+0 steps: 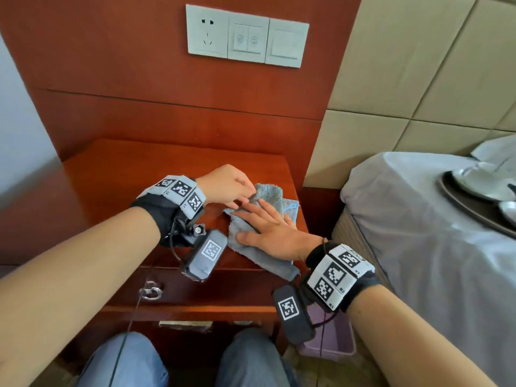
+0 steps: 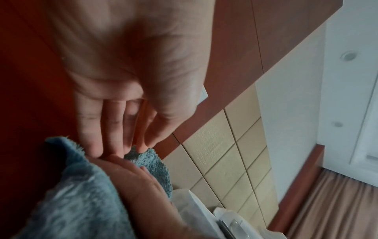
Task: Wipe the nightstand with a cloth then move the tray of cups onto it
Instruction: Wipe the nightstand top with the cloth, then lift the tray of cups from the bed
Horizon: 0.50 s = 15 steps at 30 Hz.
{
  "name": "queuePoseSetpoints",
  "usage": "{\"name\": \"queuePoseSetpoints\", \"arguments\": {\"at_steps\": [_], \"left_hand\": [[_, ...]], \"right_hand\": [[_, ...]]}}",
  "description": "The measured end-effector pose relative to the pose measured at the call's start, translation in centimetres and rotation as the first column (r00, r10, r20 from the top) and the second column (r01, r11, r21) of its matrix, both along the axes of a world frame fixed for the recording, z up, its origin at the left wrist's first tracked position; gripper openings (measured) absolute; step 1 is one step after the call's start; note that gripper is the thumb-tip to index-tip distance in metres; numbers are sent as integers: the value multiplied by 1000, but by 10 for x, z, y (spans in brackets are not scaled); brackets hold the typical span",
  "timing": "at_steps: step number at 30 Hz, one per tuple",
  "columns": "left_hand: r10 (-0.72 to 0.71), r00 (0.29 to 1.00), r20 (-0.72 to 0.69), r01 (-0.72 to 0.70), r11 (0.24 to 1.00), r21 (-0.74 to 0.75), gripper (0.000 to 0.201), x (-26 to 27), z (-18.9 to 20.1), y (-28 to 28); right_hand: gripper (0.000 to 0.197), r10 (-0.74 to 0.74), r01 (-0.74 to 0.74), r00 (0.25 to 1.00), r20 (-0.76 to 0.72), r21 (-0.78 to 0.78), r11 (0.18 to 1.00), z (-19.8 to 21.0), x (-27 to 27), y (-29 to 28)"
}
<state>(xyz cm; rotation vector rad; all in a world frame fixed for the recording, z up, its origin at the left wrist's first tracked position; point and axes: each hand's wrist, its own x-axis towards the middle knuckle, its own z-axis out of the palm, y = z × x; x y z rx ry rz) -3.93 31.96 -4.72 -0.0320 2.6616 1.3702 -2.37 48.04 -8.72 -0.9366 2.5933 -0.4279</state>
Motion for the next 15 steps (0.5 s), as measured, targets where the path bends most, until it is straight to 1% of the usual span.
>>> {"name": "queuePoseSetpoints", "arguments": {"at_steps": [2,4,6,8,10,12,14,15], "left_hand": [[-23,999,-32,22,1000,-12,24,-7,-2,16],[-37,998,-54,35,999,-29,24,-12,-2,27],[-50,996,-68,47,998,-45,23,-15,-3,34],[-72,995,-73,67,995,-69,23,-18,-4,41],[-91,993,-69,85,993,-82,24,-20,-5,50],[-115,992,-58,111,991,-76,24,-21,-5,63],[-144,988,-62,140,988,-69,22,-23,-5,80],[-157,986,-61,153,986,-65,22,-25,-5,90]], "right_hand": [[57,-54,50,997,-53,-79,996,-5,-5,16],[53,-126,95,981,-145,-203,975,-14,-9,27],[44,-228,135,945,-233,-359,924,-23,-9,39],[34,-325,170,908,-263,-476,863,-26,-12,54],[30,-407,248,882,-239,-498,831,-21,-17,68],[30,-481,358,865,-144,-495,792,-13,-22,80],[30,-549,438,833,-77,-515,737,-7,-26,94],[29,-588,472,807,-52,-543,695,-4,-27,102]]}}
